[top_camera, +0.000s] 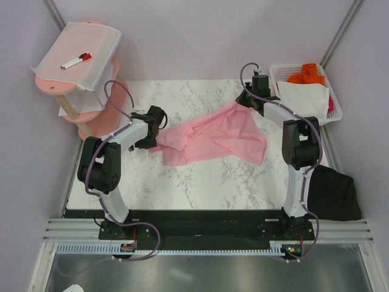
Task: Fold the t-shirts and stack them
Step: Flatten out the tshirt
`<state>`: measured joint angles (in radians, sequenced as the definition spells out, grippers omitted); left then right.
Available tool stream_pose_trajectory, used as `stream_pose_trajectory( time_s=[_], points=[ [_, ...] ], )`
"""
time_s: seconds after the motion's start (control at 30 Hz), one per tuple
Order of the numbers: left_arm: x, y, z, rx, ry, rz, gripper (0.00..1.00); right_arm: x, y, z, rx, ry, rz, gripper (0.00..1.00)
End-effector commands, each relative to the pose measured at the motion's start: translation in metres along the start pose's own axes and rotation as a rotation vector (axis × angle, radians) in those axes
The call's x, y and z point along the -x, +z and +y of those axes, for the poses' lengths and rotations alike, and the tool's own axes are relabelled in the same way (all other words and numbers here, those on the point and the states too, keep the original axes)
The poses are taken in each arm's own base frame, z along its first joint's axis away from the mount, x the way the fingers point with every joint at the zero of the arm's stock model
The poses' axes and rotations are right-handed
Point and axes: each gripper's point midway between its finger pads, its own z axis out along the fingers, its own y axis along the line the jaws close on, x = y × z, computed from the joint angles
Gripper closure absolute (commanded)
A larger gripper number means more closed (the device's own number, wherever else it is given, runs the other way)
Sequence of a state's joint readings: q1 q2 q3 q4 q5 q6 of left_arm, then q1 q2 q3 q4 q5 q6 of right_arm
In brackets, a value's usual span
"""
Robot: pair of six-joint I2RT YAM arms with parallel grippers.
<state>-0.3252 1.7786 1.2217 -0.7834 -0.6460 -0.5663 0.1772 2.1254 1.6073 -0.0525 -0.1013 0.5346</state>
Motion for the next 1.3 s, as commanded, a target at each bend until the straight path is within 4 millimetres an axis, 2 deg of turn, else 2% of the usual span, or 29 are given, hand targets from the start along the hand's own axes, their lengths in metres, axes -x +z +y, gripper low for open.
stream_pose_trajectory(
  time_s=[0.0,0.13,0.17,0.23,0.27,0.37,0.43,0.53,0.77,0.9,1.03,1.2,1.27],
  points=[
    [0.013,-0.016,0.005,-0.005,-0.064,-0.037,0.22,0.025,0.003,0.01,0.047,0.002,-0.054,1.0],
    [0.037,-0.055,-0.016,-0.104,-0.054,-0.139,0.21,0.027,0.007,0.013,0.06,0.01,-0.056,1.0],
    [0.041,-0.069,-0.034,-0.162,-0.03,-0.177,0.21,0.028,0.007,0.013,0.063,0.014,-0.057,1.0],
    [0.051,-0.085,-0.055,-0.23,0.02,-0.216,0.21,0.029,0.009,0.017,0.076,0.019,-0.056,1.0],
    [0.051,-0.095,-0.074,-0.291,0.044,-0.226,0.21,0.03,0.009,0.019,0.081,0.022,-0.055,1.0],
    [0.052,-0.097,-0.11,-0.346,0.117,-0.221,0.22,0.033,0.009,0.021,0.089,0.024,-0.061,1.0],
    [0.051,-0.09,-0.131,-0.353,0.163,-0.205,0.23,0.032,0.009,0.02,0.086,0.025,-0.056,1.0],
    [0.047,-0.08,-0.151,-0.355,0.205,-0.185,0.23,0.03,0.009,0.02,0.086,0.022,-0.051,1.0],
    [0.041,-0.084,-0.175,-0.385,0.232,-0.184,0.24,0.025,0.011,0.016,0.081,0.02,-0.039,1.0],
    [0.046,-0.097,-0.18,-0.397,0.228,-0.217,0.25,0.021,0.013,0.014,0.078,0.021,-0.032,1.0],
    [0.047,-0.113,-0.196,-0.434,0.251,-0.245,0.25,0.018,0.014,0.014,0.078,0.02,-0.026,1.0],
    [0.048,-0.115,-0.219,-0.452,0.278,-0.254,0.25,0.016,0.017,0.012,0.077,0.023,-0.022,1.0],
    [0.044,-0.109,-0.226,-0.45,0.282,-0.241,0.25,0.014,0.017,0.011,0.077,0.02,-0.018,1.0]
  ],
)
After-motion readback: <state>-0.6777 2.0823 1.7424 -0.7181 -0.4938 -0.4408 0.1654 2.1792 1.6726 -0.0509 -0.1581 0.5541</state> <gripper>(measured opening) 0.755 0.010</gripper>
